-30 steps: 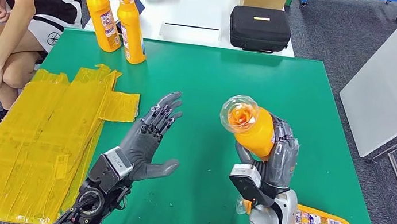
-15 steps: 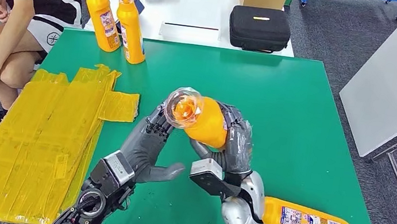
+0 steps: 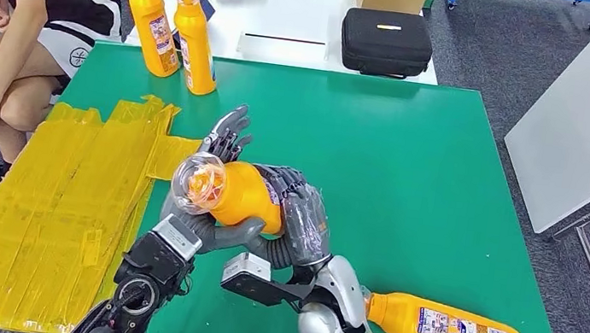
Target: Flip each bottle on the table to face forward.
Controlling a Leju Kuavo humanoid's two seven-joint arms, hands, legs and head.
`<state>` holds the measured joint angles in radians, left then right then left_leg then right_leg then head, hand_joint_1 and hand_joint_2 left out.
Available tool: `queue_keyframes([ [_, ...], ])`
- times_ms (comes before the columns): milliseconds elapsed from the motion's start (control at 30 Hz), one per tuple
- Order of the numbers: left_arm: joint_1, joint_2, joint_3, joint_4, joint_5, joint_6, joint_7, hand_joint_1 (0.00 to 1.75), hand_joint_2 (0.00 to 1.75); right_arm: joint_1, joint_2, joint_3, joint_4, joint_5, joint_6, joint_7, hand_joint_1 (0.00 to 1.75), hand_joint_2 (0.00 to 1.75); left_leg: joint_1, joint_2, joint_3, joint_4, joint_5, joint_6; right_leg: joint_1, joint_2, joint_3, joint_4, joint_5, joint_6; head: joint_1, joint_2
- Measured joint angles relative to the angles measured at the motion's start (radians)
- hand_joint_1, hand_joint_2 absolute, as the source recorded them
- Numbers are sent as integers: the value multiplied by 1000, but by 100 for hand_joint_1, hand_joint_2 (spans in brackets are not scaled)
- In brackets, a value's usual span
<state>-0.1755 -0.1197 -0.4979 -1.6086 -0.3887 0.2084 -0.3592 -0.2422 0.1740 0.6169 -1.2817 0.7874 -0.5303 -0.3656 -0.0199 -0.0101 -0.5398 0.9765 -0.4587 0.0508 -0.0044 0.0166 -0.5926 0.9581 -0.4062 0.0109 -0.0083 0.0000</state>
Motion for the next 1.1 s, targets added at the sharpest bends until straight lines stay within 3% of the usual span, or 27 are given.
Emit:
queue_keyframes([
  [67,0,-1,3,5,-34,35,-3,8,175,-5,0,8,5,2,1,4,175,175,0,0,0,0,0,0,0,0,0,0,0,0,0,0],
  [200,0,-6,12,15,-53,71,-2,170,175,-16,0,17,13,2,4,14,175,175,0,0,0,0,0,0,0,0,0,0,0,0,0,0],
  [933,9,-13,35,49,-10,78,-29,175,175,-18,-2,16,32,-34,-19,-10,175,175,0,0,0,0,0,0,0,0,0,0,0,0,0,0],
  [967,11,-13,35,50,-6,79,-33,175,175,-16,-3,16,33,-37,-27,-15,168,175,0,0,0,0,0,0,0,0,0,0,0,0,0,0],
  [1100,13,-13,35,55,11,85,-40,175,175,-15,-6,20,40,-48,-56,-23,1,175,0,0,0,0,0,0,0,0,0,0,0,0,0,0],
])
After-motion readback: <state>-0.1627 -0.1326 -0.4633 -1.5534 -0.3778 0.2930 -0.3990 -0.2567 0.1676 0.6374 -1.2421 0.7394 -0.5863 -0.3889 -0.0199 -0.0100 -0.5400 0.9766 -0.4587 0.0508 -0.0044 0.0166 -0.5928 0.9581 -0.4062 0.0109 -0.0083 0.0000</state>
